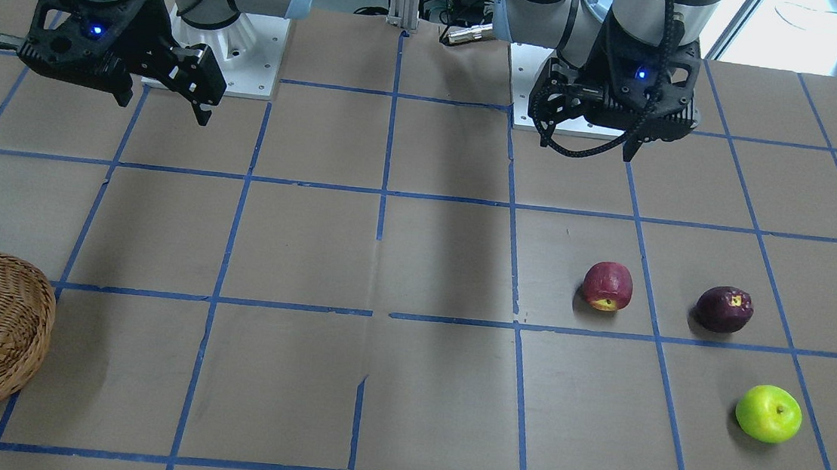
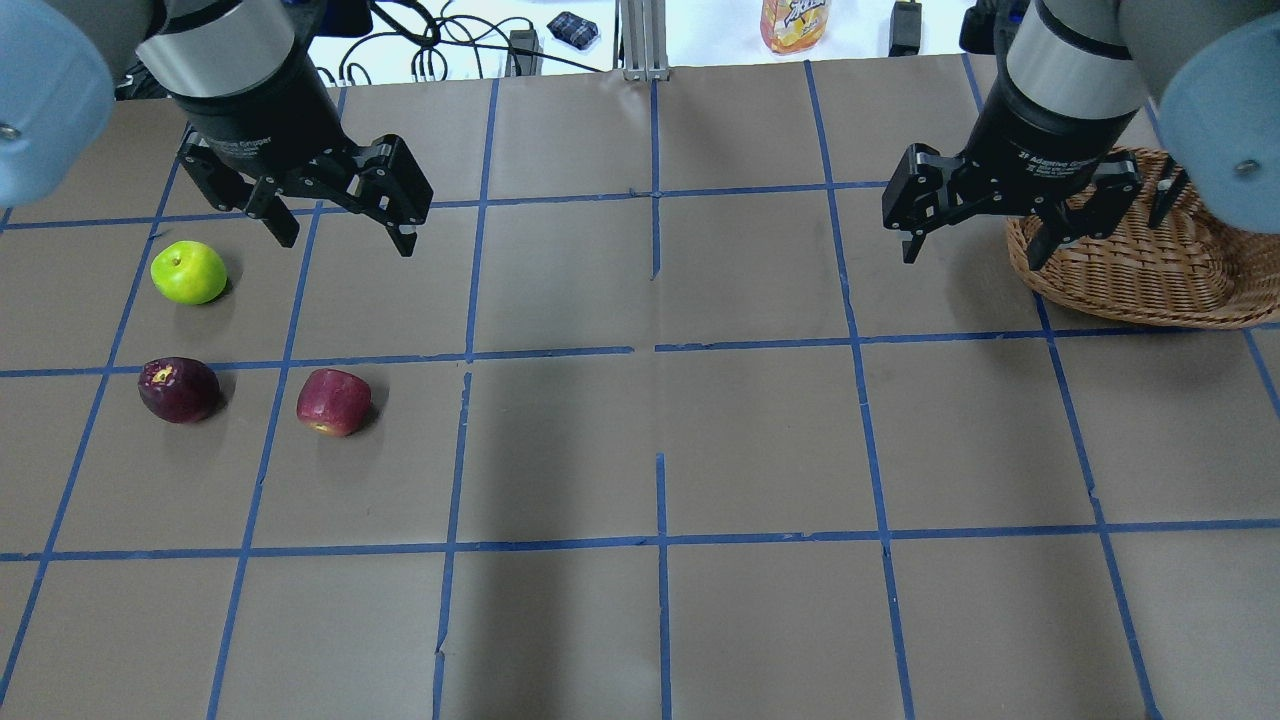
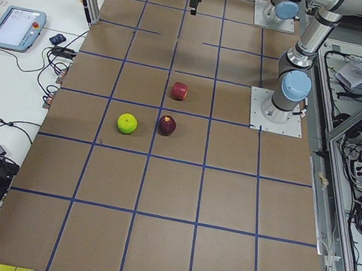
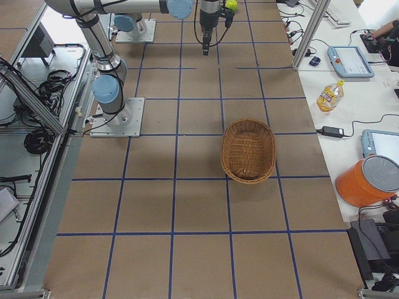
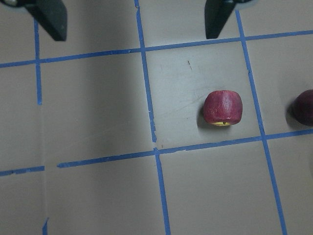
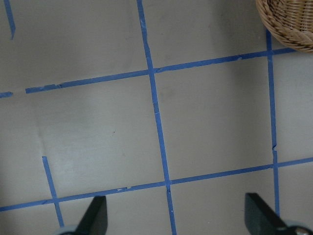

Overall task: Put all apples into basket
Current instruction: 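Move the left gripper down toward the red apple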

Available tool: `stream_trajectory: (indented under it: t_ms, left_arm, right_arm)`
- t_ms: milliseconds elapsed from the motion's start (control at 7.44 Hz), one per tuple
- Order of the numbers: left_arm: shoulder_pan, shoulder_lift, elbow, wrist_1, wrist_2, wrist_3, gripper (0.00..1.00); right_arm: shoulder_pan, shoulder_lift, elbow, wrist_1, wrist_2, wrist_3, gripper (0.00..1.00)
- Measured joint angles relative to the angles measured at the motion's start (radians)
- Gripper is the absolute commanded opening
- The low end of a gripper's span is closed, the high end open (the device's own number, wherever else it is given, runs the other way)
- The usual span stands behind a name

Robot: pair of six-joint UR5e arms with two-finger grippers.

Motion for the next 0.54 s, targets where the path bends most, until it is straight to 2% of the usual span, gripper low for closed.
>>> stream_trajectory:
  t_ms: [538]
  left_arm:
    - [0.048,-0.019,-0.031,0.012,-0.003,0.014,1.0]
  right_arm:
    - [0.0,0.001,0.001,0.001,-0.003,0.0,1.0]
